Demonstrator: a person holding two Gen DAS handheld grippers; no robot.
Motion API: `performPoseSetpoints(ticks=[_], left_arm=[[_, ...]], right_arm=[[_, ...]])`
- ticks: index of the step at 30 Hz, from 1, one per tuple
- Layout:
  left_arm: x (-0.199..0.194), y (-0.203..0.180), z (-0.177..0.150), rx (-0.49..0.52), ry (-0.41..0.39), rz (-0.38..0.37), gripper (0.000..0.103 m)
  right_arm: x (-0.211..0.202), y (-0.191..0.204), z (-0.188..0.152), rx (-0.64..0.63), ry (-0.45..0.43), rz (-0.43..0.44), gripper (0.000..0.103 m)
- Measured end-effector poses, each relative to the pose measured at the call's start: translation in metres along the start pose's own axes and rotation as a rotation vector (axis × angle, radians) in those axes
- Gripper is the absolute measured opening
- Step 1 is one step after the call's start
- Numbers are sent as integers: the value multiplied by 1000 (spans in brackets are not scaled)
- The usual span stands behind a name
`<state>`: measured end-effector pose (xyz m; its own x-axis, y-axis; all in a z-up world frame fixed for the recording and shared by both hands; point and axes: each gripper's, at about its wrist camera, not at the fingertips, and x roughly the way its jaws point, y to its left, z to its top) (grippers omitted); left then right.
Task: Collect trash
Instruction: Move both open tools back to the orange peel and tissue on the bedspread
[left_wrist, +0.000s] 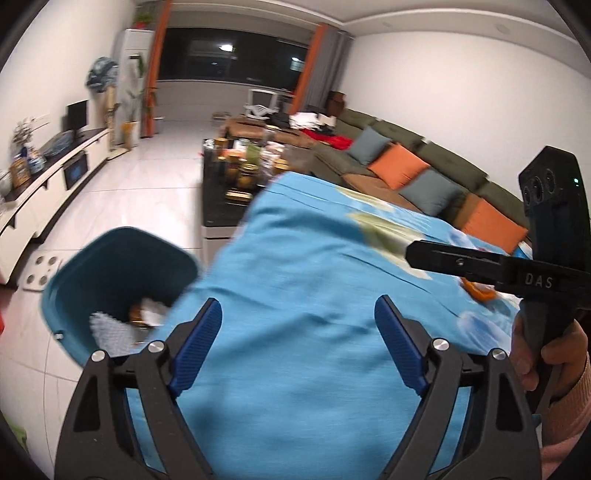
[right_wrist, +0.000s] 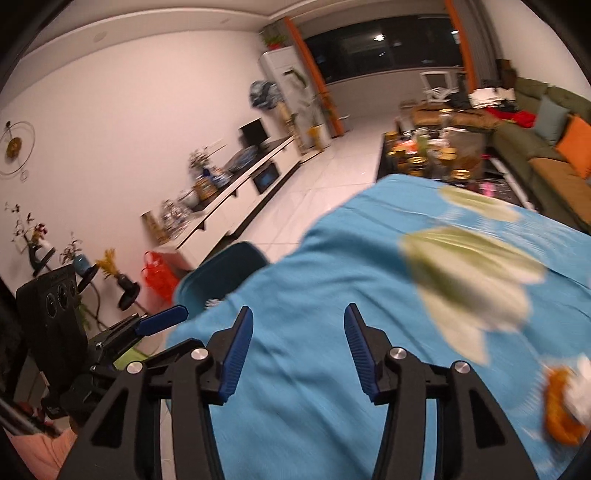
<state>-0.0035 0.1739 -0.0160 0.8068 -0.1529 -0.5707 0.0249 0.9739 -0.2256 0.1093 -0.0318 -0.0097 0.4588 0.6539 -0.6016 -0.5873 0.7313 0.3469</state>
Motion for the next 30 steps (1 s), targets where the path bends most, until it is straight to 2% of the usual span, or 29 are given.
performPoseSetpoints(ticks=[9, 11, 22, 30], left_arm=[[25, -65, -3, 83, 40, -56, 85], [27, -77, -2, 102, 40, -60, 86], [42, -119, 3, 169, 82, -102, 85], [77, -149, 6, 200, 173, -146, 77]], right_arm=[[-62, -53, -40, 44, -51, -157, 54], [-71, -62, -46, 57, -60, -170, 54], [-115, -108, -53, 112, -131, -310, 54], [-129, -150, -60, 185, -118, -382, 54]])
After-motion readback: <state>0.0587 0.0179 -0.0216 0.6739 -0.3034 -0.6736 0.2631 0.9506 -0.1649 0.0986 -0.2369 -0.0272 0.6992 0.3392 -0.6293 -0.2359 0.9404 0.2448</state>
